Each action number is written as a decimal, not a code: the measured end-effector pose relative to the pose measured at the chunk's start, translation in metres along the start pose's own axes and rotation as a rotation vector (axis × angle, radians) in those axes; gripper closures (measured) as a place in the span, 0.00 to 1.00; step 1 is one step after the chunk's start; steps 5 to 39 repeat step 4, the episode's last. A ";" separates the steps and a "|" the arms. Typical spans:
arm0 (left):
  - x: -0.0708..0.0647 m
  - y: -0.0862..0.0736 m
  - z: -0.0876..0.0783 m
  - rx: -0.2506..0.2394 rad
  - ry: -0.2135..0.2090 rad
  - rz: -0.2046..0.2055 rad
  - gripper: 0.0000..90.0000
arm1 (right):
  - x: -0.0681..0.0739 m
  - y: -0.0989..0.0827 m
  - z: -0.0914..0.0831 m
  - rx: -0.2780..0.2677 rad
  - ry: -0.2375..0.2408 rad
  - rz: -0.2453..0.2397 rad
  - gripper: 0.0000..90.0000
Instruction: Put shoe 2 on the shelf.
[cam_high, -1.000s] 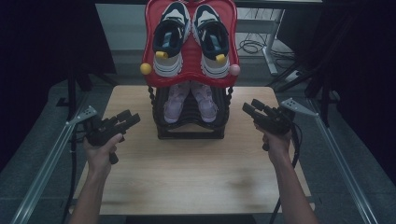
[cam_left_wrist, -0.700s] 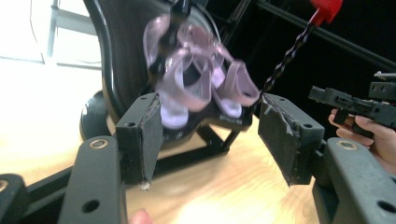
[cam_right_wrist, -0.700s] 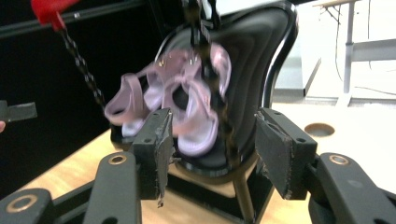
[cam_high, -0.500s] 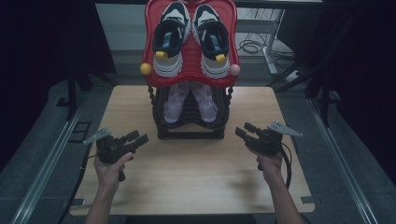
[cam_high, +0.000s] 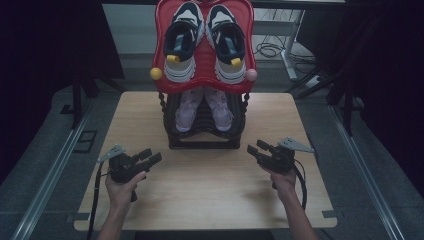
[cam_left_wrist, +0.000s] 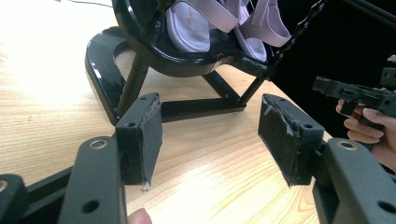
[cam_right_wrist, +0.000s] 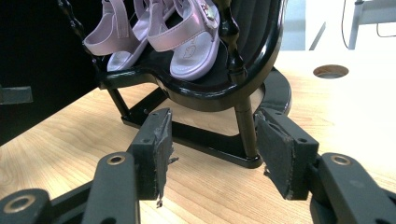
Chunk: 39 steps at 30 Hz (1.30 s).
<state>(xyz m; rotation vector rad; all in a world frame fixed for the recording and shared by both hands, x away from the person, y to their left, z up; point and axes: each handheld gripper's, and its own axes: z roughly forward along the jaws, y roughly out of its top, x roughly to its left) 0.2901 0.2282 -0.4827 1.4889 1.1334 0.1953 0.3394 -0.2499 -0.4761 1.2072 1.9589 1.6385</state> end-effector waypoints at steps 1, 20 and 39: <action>0.000 0.000 0.000 0.001 0.000 0.002 0.44 | 0.000 0.000 0.000 0.000 0.000 0.000 0.51; 0.000 -0.001 0.001 0.007 0.005 0.005 0.44 | 0.000 0.000 -0.002 -0.002 0.003 -0.001 0.50; 0.000 -0.001 0.001 0.007 0.005 0.005 0.44 | 0.000 0.000 -0.002 -0.002 0.003 -0.001 0.50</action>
